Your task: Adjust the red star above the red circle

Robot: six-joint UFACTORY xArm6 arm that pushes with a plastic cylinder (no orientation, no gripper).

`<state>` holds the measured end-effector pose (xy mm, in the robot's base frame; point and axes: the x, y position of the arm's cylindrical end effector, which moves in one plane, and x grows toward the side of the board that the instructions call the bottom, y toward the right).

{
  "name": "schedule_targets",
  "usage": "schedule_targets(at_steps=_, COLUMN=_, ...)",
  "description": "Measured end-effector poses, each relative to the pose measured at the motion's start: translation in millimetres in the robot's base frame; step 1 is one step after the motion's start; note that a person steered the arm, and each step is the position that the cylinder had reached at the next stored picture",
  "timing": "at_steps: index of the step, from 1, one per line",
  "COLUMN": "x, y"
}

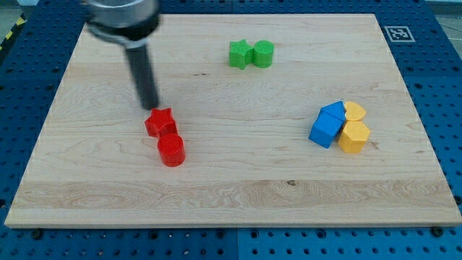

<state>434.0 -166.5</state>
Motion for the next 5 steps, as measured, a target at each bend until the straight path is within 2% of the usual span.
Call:
schedule_targets(at_steps=1, x=37, y=-27)
schedule_targets(at_steps=2, x=65, y=-7)
schedule_targets(at_steps=5, x=59, y=13)
